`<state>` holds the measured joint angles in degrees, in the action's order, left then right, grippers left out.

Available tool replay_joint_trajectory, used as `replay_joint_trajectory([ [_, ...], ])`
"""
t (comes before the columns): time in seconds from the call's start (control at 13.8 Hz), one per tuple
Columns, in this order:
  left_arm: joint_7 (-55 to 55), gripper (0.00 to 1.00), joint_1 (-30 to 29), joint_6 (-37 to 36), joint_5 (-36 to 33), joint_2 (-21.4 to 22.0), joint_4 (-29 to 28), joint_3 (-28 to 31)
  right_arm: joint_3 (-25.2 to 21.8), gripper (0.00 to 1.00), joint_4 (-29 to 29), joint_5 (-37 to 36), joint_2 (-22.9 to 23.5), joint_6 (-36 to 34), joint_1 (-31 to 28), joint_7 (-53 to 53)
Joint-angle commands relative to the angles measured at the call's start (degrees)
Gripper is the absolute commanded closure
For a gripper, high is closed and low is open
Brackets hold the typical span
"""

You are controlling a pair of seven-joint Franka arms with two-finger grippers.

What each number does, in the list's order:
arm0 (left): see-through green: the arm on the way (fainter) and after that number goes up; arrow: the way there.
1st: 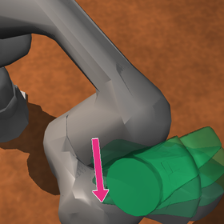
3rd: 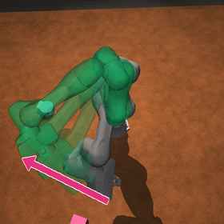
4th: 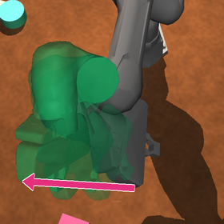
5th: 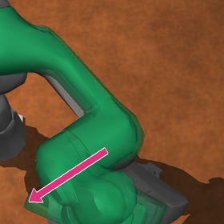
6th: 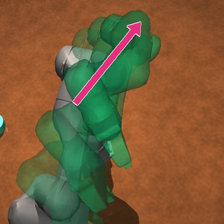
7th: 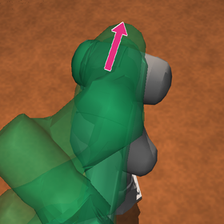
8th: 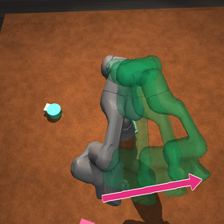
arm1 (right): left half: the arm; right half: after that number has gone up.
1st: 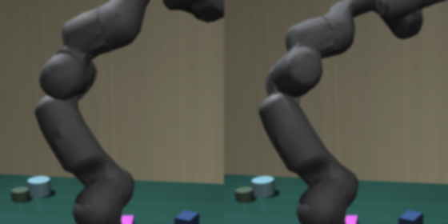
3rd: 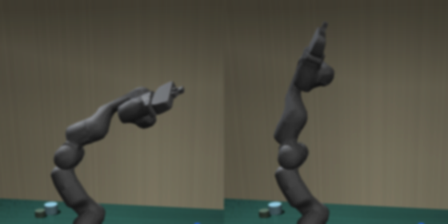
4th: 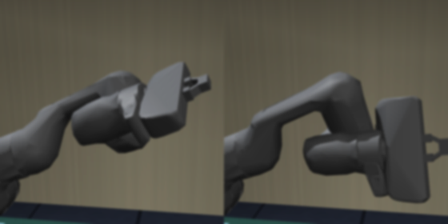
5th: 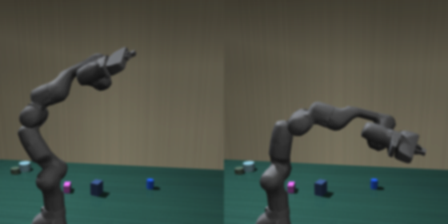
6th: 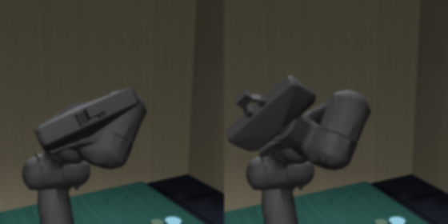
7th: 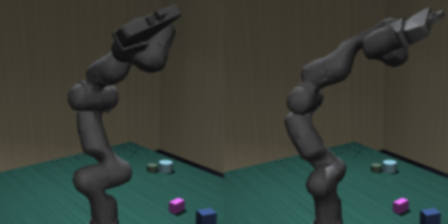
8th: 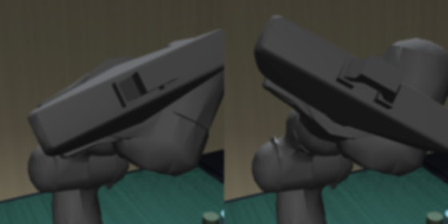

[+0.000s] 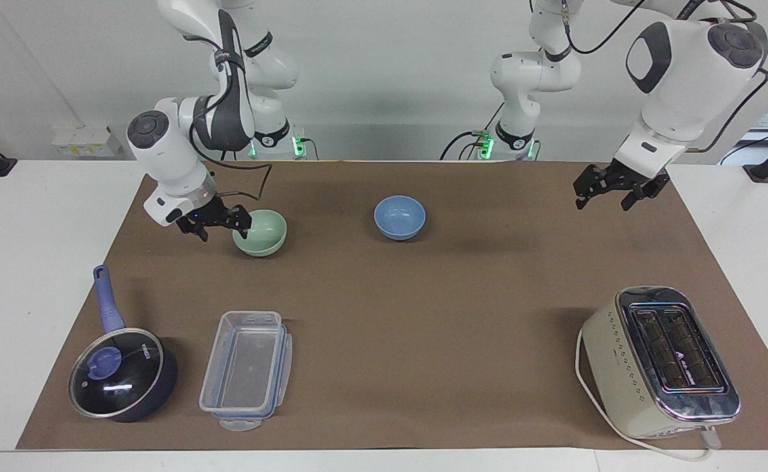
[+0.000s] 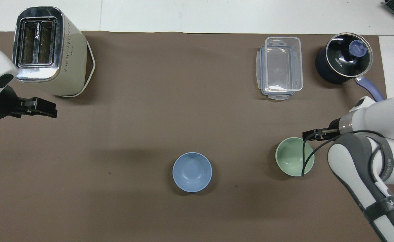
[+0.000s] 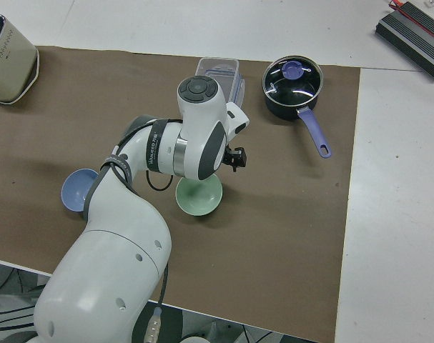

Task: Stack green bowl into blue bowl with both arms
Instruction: 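Grasp the rim of the green bowl with the right gripper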

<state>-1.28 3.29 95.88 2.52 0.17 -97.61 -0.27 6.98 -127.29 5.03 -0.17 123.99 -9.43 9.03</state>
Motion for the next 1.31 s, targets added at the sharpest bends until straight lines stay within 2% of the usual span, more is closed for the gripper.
replay_joint_trajectory([
  [0.0, -1.1, 0.00, -0.8, -3.1, -1.2, -0.1, 2.1, -0.8, 0.4, 0.00, -4.0, 2.8, -0.5, 4.0, -1.2, 4.2],
  [0.44, -1.4, 0.00, -0.8, -3.4, -1.2, 0.2, 1.7, -0.8, 0.4, 0.00, -7.7, 4.6, 0.6, 8.6, -1.3, 8.4],
  [0.65, -1.5, 0.00, -0.8, -3.7, -1.2, 3.6, -1.3, -0.8, 0.4, 0.09, -8.3, 4.6, 0.5, 8.6, -1.3, 8.5],
  [0.87, -1.4, 0.00, -0.9, -3.4, -1.2, 3.8, -1.1, -0.9, 0.5, 0.18, -9.2, 4.7, 0.3, 7.8, -1.6, 9.8],
  [0.94, -0.8, 0.00, -0.9, -3.5, -1.2, 3.7, -0.7, -0.8, 0.5, 0.31, -9.2, 5.2, 0.2, 7.6, -1.7, 10.4],
  [1.09, -1.0, 0.00, -0.9, -3.7, -1.2, 3.5, -0.5, -0.9, 0.5, 0.92, -9.1, 7.1, 0.1, 5.5, -1.7, 12.6],
  [1.16, -1.0, 0.00, -0.9, -3.8, -1.2, 3.5, -0.5, -0.9, 0.4, 1.00, -8.7, 8.4, 0.2, 4.9, -1.6, 12.6],
  [1.24, -1.0, 0.00, -0.9, -3.7, -1.2, 3.5, -0.5, -0.8, 0.4, 1.00, -8.4, 9.0, 0.3, 4.8, -1.7, 12.7],
])
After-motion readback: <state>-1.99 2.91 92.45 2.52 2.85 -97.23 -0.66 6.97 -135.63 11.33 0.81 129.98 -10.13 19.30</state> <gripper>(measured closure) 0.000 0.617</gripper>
